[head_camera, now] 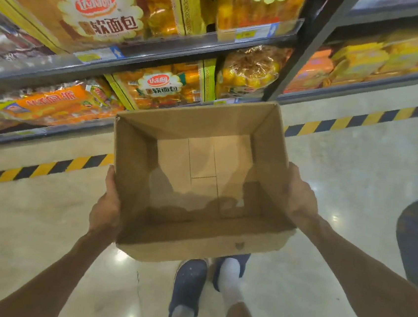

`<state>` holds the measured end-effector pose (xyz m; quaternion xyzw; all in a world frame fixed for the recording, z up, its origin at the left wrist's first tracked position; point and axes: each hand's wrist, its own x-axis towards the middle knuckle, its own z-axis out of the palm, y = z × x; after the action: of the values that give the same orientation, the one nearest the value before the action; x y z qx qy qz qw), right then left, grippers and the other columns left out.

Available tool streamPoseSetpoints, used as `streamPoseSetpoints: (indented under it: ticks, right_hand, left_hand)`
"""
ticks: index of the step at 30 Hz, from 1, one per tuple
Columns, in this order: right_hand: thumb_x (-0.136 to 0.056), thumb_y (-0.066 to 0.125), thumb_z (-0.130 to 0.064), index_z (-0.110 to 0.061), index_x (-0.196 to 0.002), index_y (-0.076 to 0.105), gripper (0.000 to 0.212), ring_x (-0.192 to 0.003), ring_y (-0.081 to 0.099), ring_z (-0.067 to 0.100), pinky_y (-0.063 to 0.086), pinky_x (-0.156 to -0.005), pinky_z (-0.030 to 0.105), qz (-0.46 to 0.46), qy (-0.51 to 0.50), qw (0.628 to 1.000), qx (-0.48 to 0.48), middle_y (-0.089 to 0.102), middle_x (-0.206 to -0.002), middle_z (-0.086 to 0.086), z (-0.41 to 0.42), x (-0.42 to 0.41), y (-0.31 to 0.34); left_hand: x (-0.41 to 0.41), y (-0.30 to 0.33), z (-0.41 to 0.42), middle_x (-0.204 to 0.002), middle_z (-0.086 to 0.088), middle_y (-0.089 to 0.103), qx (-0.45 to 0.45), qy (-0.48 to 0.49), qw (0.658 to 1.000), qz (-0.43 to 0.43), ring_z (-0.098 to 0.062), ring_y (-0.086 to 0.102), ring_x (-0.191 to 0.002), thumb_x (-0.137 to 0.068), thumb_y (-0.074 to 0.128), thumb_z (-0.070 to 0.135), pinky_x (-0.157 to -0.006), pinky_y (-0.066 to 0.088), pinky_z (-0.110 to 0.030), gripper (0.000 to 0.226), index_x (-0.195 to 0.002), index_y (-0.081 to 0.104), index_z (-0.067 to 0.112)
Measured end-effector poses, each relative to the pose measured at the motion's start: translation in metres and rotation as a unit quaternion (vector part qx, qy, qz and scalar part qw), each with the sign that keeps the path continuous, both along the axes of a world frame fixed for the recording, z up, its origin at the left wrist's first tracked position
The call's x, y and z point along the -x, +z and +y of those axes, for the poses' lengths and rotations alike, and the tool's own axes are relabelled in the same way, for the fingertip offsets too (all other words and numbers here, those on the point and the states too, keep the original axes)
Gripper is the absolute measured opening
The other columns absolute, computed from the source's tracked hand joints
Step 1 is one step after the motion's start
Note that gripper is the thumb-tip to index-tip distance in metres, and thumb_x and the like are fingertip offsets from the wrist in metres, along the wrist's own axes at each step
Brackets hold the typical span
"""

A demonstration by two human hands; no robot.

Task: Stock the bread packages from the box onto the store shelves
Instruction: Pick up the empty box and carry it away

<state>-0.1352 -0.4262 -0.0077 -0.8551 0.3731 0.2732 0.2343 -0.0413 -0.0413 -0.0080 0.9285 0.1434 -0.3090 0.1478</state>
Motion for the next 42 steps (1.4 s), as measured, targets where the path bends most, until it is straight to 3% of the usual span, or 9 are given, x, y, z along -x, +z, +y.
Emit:
streamPoseSetpoints:
  ticks: [5, 9, 13, 17, 21, 24, 28, 33, 42]
  right_hand:
    - [-0.109, 0.039, -0.022, -0.02, -0.152, 0.029, 0.045, -0.087, 0.059, 0.033, 0.05, -0.079, 0.041, -0.064, -0.107, 0.992, -0.003, 0.066, -0.12, 0.017, -0.029, 0.061, 0.078]
    - [-0.101, 0.018, -0.071, -0.05, -0.148, 0.032, 0.053, -0.117, 0.063, 0.028, 0.048, -0.109, 0.052, -0.132, -0.267, 0.953, -0.057, 0.062, -0.135, -0.004, -0.059, 0.123, 0.147]
    - [-0.111, 0.025, -0.046, -0.042, -0.155, 0.033, 0.045, -0.113, 0.066, 0.027, 0.05, -0.1, 0.051, -0.185, -0.296, 0.937, -0.016, 0.062, -0.122, -0.007, -0.091, 0.192, 0.224]
    - [-0.111, 0.033, -0.03, -0.031, -0.161, 0.025, 0.05, -0.08, 0.059, 0.033, 0.048, -0.077, 0.046, -0.195, -0.273, 0.938, 0.084, 0.071, -0.109, 0.019, -0.121, 0.276, 0.304]
    - [-0.111, 0.029, -0.036, -0.034, -0.164, 0.016, 0.055, -0.112, 0.065, 0.037, 0.049, -0.097, 0.044, -0.202, -0.308, 0.922, 0.116, 0.061, -0.142, 0.014, -0.143, 0.345, 0.401]
    - [-0.101, 0.026, -0.065, -0.036, -0.16, 0.027, 0.065, -0.11, 0.069, 0.036, 0.054, -0.095, 0.047, -0.232, -0.357, 0.892, 0.154, 0.066, -0.135, 0.015, -0.16, 0.396, 0.467]
    - [-0.109, 0.036, -0.04, -0.036, -0.161, 0.026, 0.054, -0.115, 0.068, 0.036, 0.054, -0.097, 0.051, -0.253, -0.384, 0.869, 0.181, 0.066, -0.137, 0.014, -0.183, 0.465, 0.545]
    - [-0.109, 0.04, -0.033, -0.04, -0.158, 0.033, 0.049, -0.074, 0.059, -0.003, 0.048, -0.063, 0.019, -0.266, -0.403, 0.842, 0.241, 0.072, -0.101, -0.002, -0.204, 0.537, 0.639]
    - [-0.108, 0.046, -0.032, -0.03, -0.151, 0.044, 0.043, -0.069, 0.055, 0.005, 0.039, -0.056, 0.019, -0.268, -0.462, 0.788, 0.305, 0.064, -0.09, -0.005, -0.229, 0.656, 0.75]
  left_hand:
    - [-0.008, 0.081, -0.034, -0.112, -0.025, 0.067, 0.07, -0.101, 0.991, -0.06, -0.051, 0.064, -0.092, -0.092, 0.046, 0.012, -0.077, 0.053, -0.056, 0.068, -0.152, 0.016, 0.024]
    - [-0.006, 0.158, -0.094, -0.121, -0.019, 0.066, 0.107, -0.18, 0.973, -0.096, -0.047, 0.064, -0.1, -0.091, 0.037, 0.027, -0.077, 0.05, -0.048, 0.074, -0.159, 0.01, 0.032]
    - [0.013, 0.218, -0.161, -0.127, -0.016, 0.066, 0.145, -0.264, 0.945, -0.128, -0.043, 0.066, -0.103, -0.102, 0.044, 0.012, -0.082, 0.056, -0.054, 0.075, -0.159, 0.003, 0.039]
    - [0.05, 0.288, -0.232, -0.142, -0.015, 0.058, 0.198, -0.327, 0.913, -0.143, -0.041, 0.064, -0.113, -0.107, 0.033, 0.038, -0.094, 0.053, -0.055, 0.061, -0.159, 0.002, 0.043]
    - [0.089, 0.367, -0.302, -0.143, -0.014, 0.058, 0.221, -0.422, 0.86, -0.182, -0.042, 0.064, -0.112, -0.106, 0.031, 0.04, -0.091, 0.053, -0.053, 0.06, -0.161, 0.007, 0.034]
    - [0.11, 0.424, -0.35, -0.12, -0.021, 0.069, 0.239, -0.47, 0.826, -0.2, -0.044, 0.068, -0.096, -0.103, 0.03, 0.045, -0.078, 0.054, -0.049, 0.059, -0.157, 0.007, 0.039]
    - [0.136, 0.497, -0.415, -0.119, -0.024, 0.069, 0.263, -0.514, 0.788, -0.213, -0.046, 0.068, -0.1, -0.1, 0.031, 0.049, -0.08, 0.053, -0.048, 0.06, -0.157, 0.011, 0.042]
    - [0.191, 0.597, -0.488, -0.125, -0.019, 0.069, 0.292, -0.569, 0.729, -0.242, -0.041, 0.069, -0.101, -0.105, 0.043, 0.03, -0.076, 0.047, -0.043, 0.061, -0.159, 0.018, 0.034]
    - [0.296, 0.717, -0.587, -0.114, -0.014, 0.073, 0.328, -0.631, 0.649, -0.271, -0.036, 0.069, -0.104, -0.106, 0.038, 0.037, -0.09, 0.047, -0.047, 0.054, -0.157, 0.028, 0.023]
